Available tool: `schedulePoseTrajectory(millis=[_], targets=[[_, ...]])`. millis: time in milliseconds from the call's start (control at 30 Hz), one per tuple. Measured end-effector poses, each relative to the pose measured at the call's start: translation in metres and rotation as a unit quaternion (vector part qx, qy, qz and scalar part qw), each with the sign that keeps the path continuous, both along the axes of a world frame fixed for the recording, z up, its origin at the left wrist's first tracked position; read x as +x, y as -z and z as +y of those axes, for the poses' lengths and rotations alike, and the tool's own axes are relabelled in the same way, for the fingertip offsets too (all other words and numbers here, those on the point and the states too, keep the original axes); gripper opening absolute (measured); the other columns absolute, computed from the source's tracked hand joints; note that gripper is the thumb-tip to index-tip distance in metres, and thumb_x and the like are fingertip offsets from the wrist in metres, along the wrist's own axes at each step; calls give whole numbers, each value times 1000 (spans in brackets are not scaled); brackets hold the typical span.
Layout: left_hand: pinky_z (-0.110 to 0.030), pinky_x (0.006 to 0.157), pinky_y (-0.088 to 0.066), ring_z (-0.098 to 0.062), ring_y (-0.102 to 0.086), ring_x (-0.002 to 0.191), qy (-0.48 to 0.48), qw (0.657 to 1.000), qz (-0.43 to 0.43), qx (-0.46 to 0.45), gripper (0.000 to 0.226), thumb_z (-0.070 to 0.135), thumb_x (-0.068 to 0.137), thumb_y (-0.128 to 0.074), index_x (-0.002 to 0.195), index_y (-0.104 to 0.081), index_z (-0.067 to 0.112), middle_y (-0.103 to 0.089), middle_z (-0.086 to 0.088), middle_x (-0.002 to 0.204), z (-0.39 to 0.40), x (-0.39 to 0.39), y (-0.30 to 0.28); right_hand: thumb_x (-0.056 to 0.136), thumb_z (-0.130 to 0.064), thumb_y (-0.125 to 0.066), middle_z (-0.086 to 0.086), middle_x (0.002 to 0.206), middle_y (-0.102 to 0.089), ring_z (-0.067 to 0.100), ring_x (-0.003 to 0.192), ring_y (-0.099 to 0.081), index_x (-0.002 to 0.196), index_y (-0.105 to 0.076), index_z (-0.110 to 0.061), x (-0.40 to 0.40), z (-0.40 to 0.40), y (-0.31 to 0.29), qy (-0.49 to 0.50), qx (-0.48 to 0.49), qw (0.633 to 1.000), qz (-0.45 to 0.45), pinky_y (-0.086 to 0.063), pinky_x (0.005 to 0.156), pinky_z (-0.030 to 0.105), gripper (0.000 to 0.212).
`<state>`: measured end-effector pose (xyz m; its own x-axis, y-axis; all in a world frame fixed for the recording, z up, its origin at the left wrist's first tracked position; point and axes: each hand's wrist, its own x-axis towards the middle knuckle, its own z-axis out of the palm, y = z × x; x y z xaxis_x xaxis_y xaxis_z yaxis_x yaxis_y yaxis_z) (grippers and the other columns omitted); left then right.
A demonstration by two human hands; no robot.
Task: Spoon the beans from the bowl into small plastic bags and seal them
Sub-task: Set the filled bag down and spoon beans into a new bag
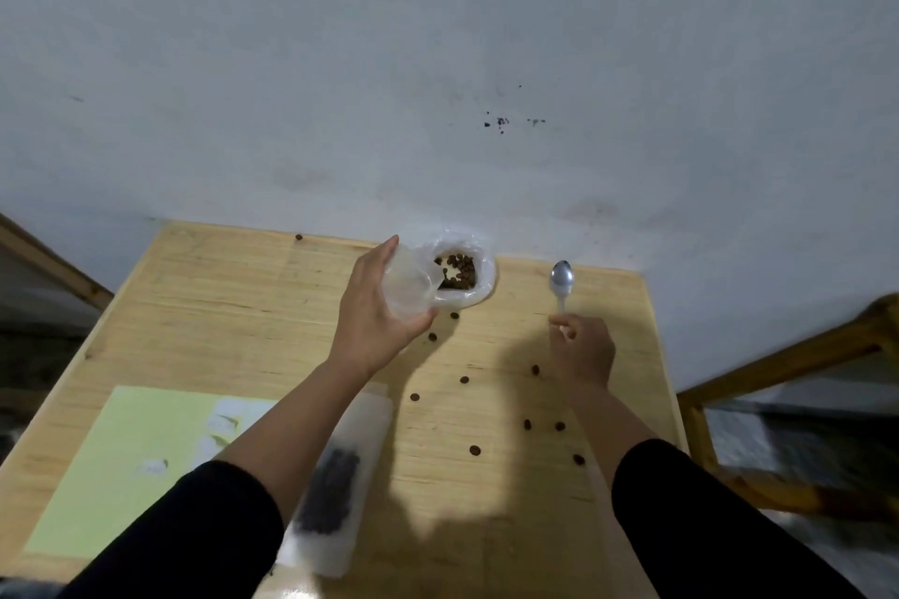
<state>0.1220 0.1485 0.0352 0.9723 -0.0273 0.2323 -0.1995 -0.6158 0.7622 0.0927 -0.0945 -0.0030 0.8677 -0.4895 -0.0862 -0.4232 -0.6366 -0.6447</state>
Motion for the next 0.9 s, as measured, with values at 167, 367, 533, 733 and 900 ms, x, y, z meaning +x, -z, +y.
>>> schedulePoseTrajectory(millis=[167,367,533,733,900], targets=[[1,97,-16,2,-30,120,-45,999,12,16,94,30,64,-85,142,-35,12,-42,-4,138,-8,2,7,88,-11,-57,15,113,-57,29,106,-52,106,-70,-6,6,-22,27,-28,-27,999,26,-37,89,26,22],[-11,102,-24,-7,-37,126,-81,996,31,11,94,32,65,-84,142,-34,13,-42,-4,139,-14,1,12,88,-7,-57,18,99,-64,30,94,-57,99,-72,-5,14,-24,40,-31,-47,998,11,-37,77,23,19],[-13,102,-25,2,-32,120,-91,995,47,9,94,32,65,-85,142,-34,14,-42,-3,138,-16,3,15,86,-7,-54,16,96,-63,29,87,-57,100,-72,-11,17,-21,40,-31,-48,998,31,-38,71,25,23],[-16,104,-25,-11,-38,129,-90,994,59,-8,95,33,64,-85,142,-34,14,-42,-2,139,-7,10,20,89,-10,-52,12,89,-66,22,79,-60,92,-70,-3,19,-18,20,-39,7,999,36,-37,68,15,20],[-22,106,-28,-16,-38,130,-70,995,66,-12,96,34,64,-85,142,-34,12,-42,-6,140,5,13,23,84,-18,-62,-1,65,-55,10,59,-48,79,-64,-11,21,10,-27,-24,212,975,-59,-40,59,20,9]])
